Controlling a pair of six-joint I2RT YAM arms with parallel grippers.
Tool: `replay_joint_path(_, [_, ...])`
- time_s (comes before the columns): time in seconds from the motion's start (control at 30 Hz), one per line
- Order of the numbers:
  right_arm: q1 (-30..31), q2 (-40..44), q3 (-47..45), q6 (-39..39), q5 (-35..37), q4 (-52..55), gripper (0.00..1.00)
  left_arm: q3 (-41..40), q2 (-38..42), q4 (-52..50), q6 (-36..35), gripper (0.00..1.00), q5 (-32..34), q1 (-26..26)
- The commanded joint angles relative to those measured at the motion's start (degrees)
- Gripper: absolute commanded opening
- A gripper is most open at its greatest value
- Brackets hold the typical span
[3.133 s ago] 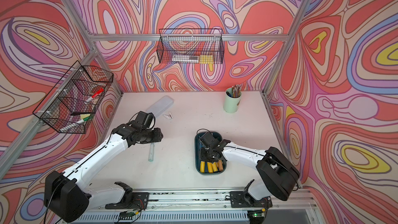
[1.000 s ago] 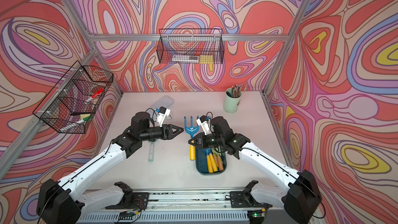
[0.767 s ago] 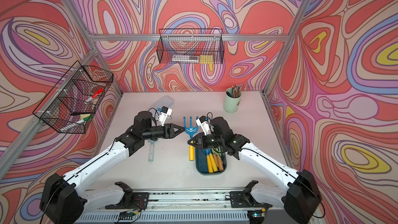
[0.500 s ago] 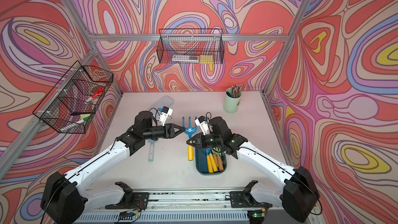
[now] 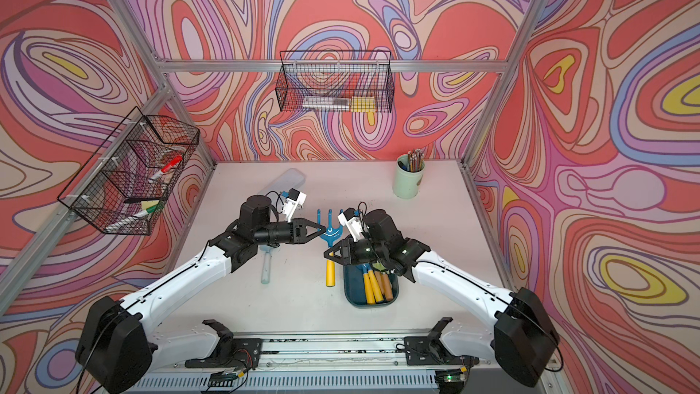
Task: Take the hand rake out of the storage box
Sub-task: Pick up the rake from the storage box.
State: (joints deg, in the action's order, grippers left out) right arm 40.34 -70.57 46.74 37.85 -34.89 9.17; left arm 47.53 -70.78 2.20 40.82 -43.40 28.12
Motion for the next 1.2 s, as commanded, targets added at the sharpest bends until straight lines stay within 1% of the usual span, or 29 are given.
replay_joint_path(0.0, [0.5, -0.6, -0.3, -0.2, 0.8, -1.0, 0.00, -0.7, -0.1, 2.4, -0.4, 0.16, -2.2, -0.1])
replay_joint_path(0.13, [0.5, -1.0, -0.1, -0.3, 1.0, -0.9, 0.00, -0.2, -0.3, -0.1, -2.5, 0.10, -2.1, -0.1])
replay_joint_path(0.2, [0.5, -1.0, -0.5, -0.4, 1.4, -0.8, 0.00, 0.0, -0.2, -1.0, -3.0, 0.03, -2.0, 0.0])
replay_joint_path(0.23, [0.5, -0.9, -0.7, -0.5, 1.6, -0.8, 0.00, 0.0, -0.1, -1.1, -2.9, 0.01, -1.9, -0.1])
replay_joint_path(0.27, [0.5, -0.8, -1.0, -0.5, 2.3, -0.8, 0.04, 0.0, 0.1, -1.4, -2.8, 0.00, -1.6, -0.1])
replay_joint_path(0.3, [0.5, -0.8, -1.3, -0.5, 2.9, -0.7, 0.11, -0.1, 0.4, -1.6, -2.6, 0.00, -0.7, -0.1])
replay_joint_path(0.37, [0.5, -0.7, -1.3, -0.6, 4.2, 0.0, 0.29, -0.6, 1.0, -1.6, -1.9, 0.00, 1.2, -0.2])
replay_joint_path(0.4, [0.5, -0.5, -1.3, -1.0, 5.0, 0.7, 0.34, -0.7, 1.2, -1.7, -1.6, 0.00, 1.8, -0.3])
replay_joint_path(0.5, [0.5, 0.7, -2.2, -1.2, 6.4, 1.1, 0.43, -0.7, 1.1, -2.4, -1.4, 0.00, 2.6, -0.6])
replay_joint_path(0.6, [0.5, 1.8, -2.1, -2.0, 7.7, 2.7, 0.49, -1.0, 1.7, -3.6, -1.5, 0.00, 3.3, -1.7])
replay_joint_path(0.7, [0.4, 2.7, -1.9, -2.5, 8.9, 4.5, 0.52, -2.1, 3.0, -3.4, -0.6, 0.00, 3.0, -3.6])
replay_joint_path(0.87, [0.5, 3.2, -2.4, -3.2, 9.9, 4.0, 0.54, -2.7, 3.9, -3.6, -0.2, 0.00, 1.2, -6.7])
replay_joint_path(0.97, [0.5, 0.7, -0.5, -4.2, 9.8, 5.3, 0.54, -3.4, 4.6, -4.4, -0.9, 0.00, 2.0, -8.4])
replay_joint_path(1.03, [0.5, -0.2, 0.3, -4.6, 9.9, 5.8, 0.54, -3.8, 4.9, -4.9, -0.9, 0.00, 2.2, -10.6])
replay_joint_path(1.1, [0.4, 0.1, -0.1, -4.7, 10.5, 5.5, 0.55, -4.0, 5.0, -6.3, -1.6, 0.00, 2.6, -12.6])
replay_joint_path(1.17, [0.4, 1.0, -0.2, -5.0, 11.5, 6.0, 0.55, -4.0, 5.2, -9.4, -3.9, 0.00, 4.7, -13.7])
